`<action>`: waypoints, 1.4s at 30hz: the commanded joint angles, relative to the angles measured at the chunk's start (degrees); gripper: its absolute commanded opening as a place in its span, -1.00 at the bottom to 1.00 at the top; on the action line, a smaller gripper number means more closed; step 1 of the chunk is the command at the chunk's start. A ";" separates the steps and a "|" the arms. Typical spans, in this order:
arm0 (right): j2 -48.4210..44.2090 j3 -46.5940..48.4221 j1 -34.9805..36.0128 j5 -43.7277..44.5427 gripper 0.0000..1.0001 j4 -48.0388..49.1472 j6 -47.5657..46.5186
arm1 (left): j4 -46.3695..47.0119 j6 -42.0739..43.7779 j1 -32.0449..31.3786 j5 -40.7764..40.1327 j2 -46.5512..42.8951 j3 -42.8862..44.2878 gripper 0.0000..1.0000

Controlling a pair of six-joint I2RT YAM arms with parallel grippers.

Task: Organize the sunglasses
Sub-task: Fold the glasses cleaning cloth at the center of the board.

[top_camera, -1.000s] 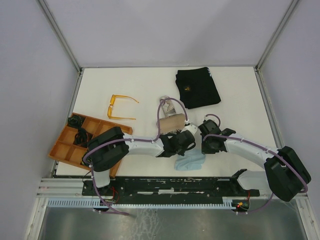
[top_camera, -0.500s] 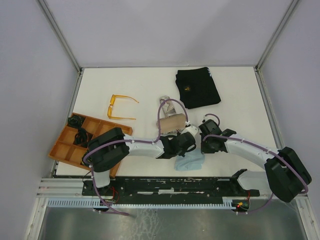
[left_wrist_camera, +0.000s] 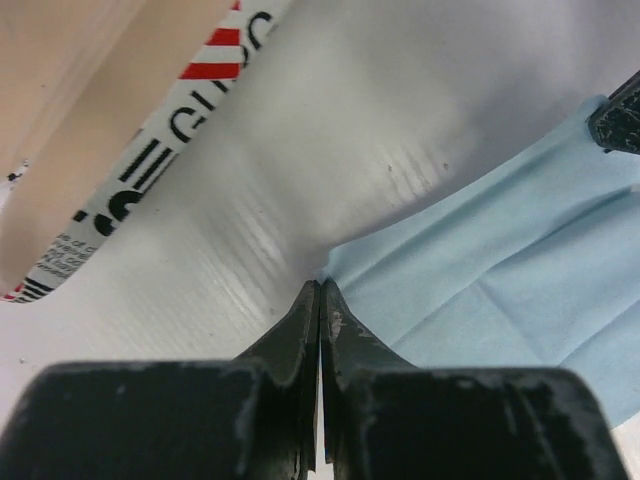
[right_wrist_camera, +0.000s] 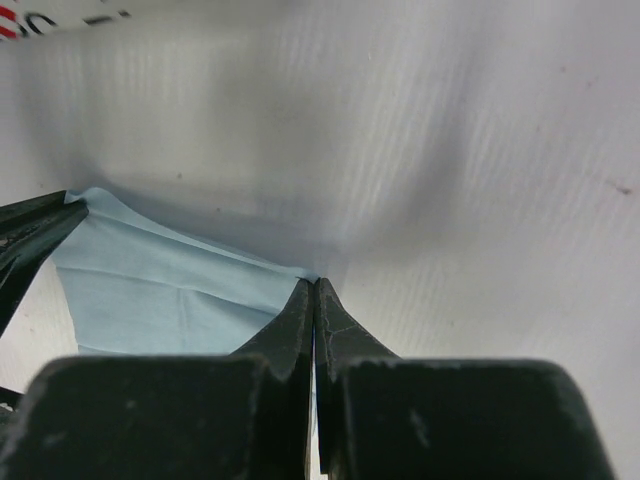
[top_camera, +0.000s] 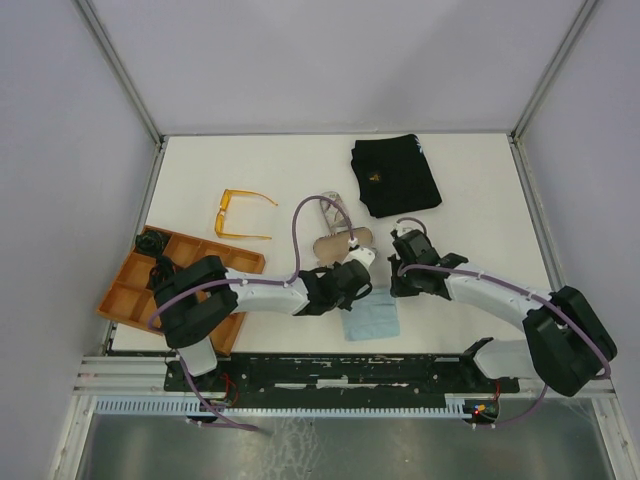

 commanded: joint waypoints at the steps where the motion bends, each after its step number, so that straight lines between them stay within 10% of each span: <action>1: 2.10 2.99 -0.24 1.14 -1.00 4.28 -3.55 | -0.07 -0.08 1.99 -1.41 -2.67 -1.15 -0.94; 42: -7.94 -2.80 -0.24 -0.99 -1.00 8.00 -7.43 | 17.06 10.20 4.37 8.37 -10.06 -9.99 -0.94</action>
